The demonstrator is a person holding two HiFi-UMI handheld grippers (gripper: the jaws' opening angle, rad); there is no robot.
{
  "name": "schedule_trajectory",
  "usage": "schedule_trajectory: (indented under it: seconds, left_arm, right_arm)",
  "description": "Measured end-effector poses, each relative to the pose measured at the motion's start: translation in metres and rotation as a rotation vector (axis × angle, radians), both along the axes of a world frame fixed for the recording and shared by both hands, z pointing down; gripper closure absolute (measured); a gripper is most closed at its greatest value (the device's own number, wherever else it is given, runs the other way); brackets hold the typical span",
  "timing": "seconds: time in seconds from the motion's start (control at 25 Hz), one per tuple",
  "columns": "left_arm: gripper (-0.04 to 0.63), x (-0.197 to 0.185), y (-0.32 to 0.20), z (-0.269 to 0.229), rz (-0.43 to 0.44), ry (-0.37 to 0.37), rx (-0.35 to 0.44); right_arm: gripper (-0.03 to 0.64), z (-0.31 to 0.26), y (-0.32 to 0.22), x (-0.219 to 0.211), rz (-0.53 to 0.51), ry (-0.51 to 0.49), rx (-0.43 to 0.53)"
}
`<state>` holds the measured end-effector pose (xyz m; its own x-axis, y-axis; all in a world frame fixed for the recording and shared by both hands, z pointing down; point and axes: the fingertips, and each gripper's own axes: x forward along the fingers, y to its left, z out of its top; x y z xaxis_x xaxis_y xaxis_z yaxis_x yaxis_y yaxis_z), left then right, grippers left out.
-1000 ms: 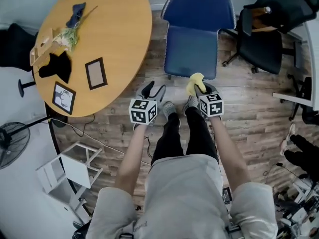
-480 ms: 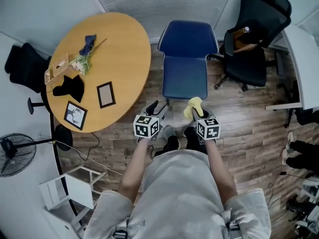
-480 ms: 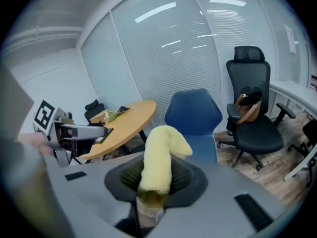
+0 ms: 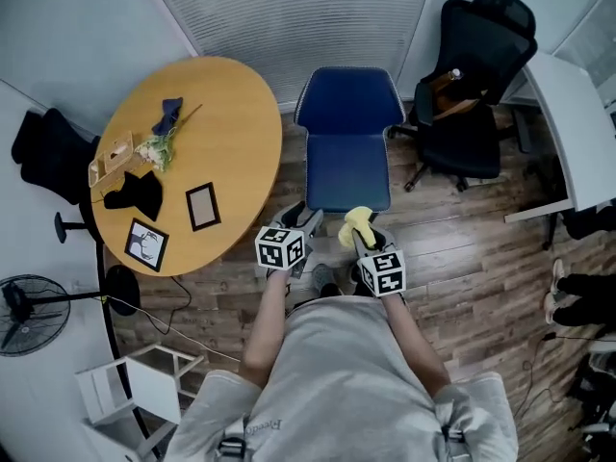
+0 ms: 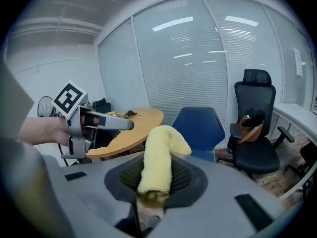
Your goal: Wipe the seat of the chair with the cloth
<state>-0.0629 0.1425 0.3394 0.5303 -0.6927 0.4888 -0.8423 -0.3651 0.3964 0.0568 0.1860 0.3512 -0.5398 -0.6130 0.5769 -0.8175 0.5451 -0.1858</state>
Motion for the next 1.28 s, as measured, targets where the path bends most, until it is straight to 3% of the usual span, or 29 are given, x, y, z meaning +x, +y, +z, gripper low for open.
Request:
schedule_trajectory:
  seconds: [0.28,0.6,1.0,1.28]
  left_arm:
    - [0.382,-0.003,0.035,0.017,-0.052,-0.035,-0.037]
    - [0.563,-0.019,0.040,0.024,-0.076,-0.106,-0.058]
    - [0.569,-0.012,0.045,0.031,-0.018,-0.080,-0.092]
    - [0.568,-0.013,0.041,0.034,-0.034,-0.082,-0.100]
  right_arm:
    - [0.531,0.019,-0.003,0.000,-0.002,-0.048,-0.070]
    - [0.532,0.022,-0.012,-0.007,0.036,-0.117,-0.093]
    - [0.532,0.022,-0.016,-0.015,0.015,-0.123,-0.073]
    - [0.532,0.021,-0.018,-0.023,-0.024,-0.108,-0.061]
